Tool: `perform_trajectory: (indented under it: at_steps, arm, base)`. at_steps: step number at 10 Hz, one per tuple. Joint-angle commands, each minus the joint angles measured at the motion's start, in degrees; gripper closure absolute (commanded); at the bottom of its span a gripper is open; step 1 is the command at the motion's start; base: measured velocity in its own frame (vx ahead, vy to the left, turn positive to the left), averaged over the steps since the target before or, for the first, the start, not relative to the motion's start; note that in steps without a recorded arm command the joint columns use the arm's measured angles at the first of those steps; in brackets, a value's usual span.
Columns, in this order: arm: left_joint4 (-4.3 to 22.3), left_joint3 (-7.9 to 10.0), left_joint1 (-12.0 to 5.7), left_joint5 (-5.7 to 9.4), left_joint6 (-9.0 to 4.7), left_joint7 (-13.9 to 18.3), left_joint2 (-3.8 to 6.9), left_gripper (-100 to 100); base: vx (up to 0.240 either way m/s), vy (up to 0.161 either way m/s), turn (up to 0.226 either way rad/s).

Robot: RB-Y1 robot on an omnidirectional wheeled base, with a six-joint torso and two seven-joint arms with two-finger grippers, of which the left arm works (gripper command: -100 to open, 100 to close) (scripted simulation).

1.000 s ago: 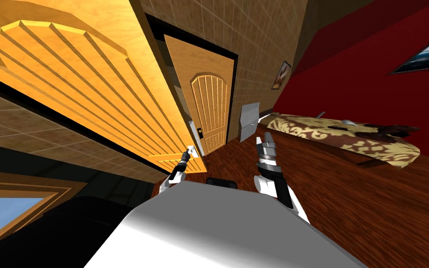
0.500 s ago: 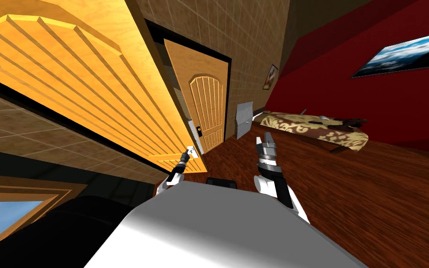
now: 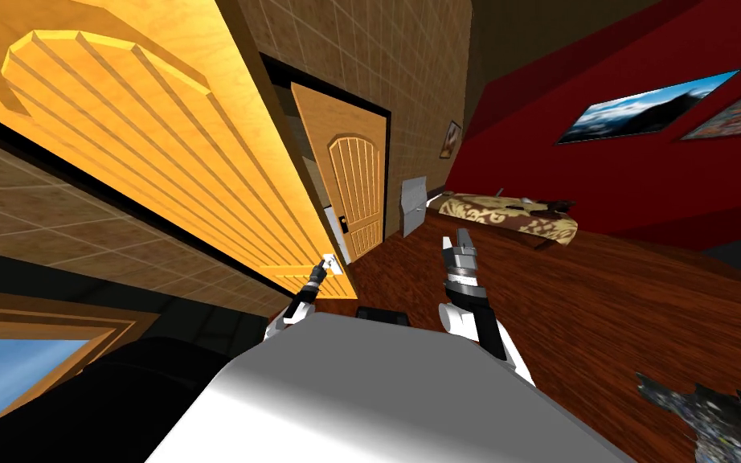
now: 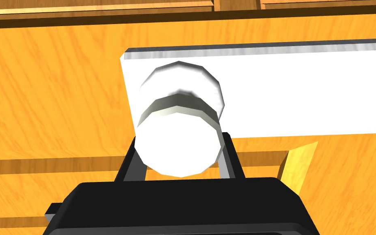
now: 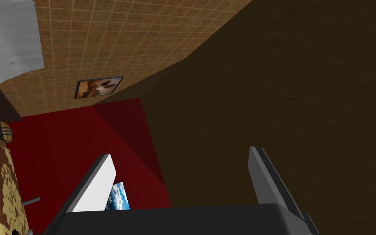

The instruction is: Pull the door open

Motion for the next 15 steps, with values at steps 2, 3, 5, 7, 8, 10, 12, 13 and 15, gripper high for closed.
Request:
perform_trajectory:
  at_steps: [2,3,5,7,8,10,12,13,15]
  arm:
    - [-0.1,-0.37,0.35,0.06,-0.63,0.2,0.34,100]
    - [-0.2,-1.24,1.37,0.28,-1.71,0.7,1.34,100]
    - [-0.5,-2.13,2.32,0.55,-3.01,1.3,2.55,100]
    - [-0.8,-3.15,3.42,0.87,-4.5,2.0,3.94,100]
    - [-1.0,-3.66,3.97,1.02,-5.24,2.3,4.64,100]
    - [-1.3,-4.57,4.95,1.3,-6.57,2.9,5.87,100]
    - [-1.5,-5.36,5.8,1.55,-7.73,3.4,6.96,100]
    - [-1.4,-4.63,5.68,1.64,-7.32,3.3,7.01,100]
    - [-0.6,-6.02,7.76,1.09,-10.31,4.5,8.73,100]
  base:
    - [-0.175,0.047,-0.063]
    - [-0.166,0.051,-0.131]
    - [-0.213,0.097,-0.198]
    - [-0.205,0.065,-0.169]
    - [-0.208,0.101,-0.162]
    - [-0.203,0.072,-0.154]
    - [-0.207,0.053,-0.138]
    - [-0.089,0.032,-0.012]
    - [-0.056,0.011,-0.022]
